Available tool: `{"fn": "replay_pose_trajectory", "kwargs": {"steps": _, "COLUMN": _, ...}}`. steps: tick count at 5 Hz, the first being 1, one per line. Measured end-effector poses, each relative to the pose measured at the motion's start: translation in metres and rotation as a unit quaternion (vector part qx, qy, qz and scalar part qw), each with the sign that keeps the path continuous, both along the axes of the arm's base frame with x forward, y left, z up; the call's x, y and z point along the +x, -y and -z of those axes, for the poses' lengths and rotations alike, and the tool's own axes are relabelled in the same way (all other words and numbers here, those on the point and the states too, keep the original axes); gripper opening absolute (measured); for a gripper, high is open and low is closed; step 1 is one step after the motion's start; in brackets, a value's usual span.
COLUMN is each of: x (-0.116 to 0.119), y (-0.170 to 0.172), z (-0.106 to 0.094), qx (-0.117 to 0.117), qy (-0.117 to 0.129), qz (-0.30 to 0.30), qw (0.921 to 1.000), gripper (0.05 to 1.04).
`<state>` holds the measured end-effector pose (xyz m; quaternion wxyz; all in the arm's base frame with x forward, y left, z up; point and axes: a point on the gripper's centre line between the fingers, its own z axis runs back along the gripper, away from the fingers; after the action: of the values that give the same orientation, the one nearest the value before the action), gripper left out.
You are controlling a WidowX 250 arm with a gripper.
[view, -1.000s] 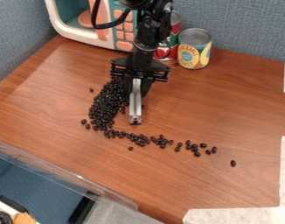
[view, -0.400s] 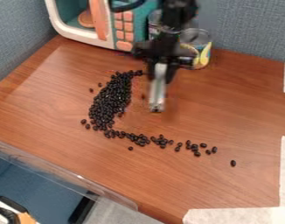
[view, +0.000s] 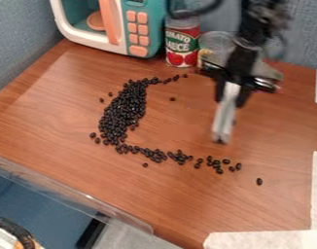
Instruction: Sweep into pile
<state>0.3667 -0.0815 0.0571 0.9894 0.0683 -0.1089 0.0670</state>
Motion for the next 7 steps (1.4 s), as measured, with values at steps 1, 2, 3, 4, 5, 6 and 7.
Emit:
{"fn": "replay_pose_trajectory", "kwargs": {"steps": 1, "x": -0.021, "y": 0.048, "z": 0.008, "qx": 0.005, "qy": -0.003, "qz": 0.067, "qw": 0.9978, "gripper": 0.348}}
{"fn": "replay_pose_trajectory", "kwargs": {"steps": 2, "x": -0.034, "y": 0.076, "z": 0.014, "qx": -0.004, "qy": -0.011, "qz": 0.096, "qw": 0.9953, "gripper": 0.348}}
{"fn": "replay_pose_trajectory", "kwargs": {"steps": 3, "x": -0.044, "y": 0.092, "z": 0.026, "qx": -0.005, "qy": -0.026, "qz": 0.114, "qw": 0.9931, "gripper": 0.348}}
{"fn": "replay_pose_trajectory", "kwargs": {"steps": 4, "x": -0.048, "y": 0.094, "z": 0.042, "qx": 0.002, "qy": -0.042, "qz": 0.115, "qw": 0.9925, "gripper": 0.348}}
{"fn": "replay_pose_trajectory", "kwargs": {"steps": 5, "x": -0.048, "y": 0.077, "z": 0.054, "qx": 0.000, "qy": -0.051, "qz": 0.088, "qw": 0.9948, "gripper": 0.348}}
{"fn": "replay_pose_trajectory", "kwargs": {"steps": 6, "x": -0.049, "y": 0.068, "z": 0.057, "qx": 0.002, "qy": -0.043, "qz": 0.082, "qw": 0.9957, "gripper": 0.348}}
{"fn": "replay_pose_trajectory", "kwargs": {"steps": 7, "x": -0.051, "y": 0.058, "z": 0.058, "qx": 0.015, "qy": -0.036, "qz": 0.086, "qw": 0.9955, "gripper": 0.348}}
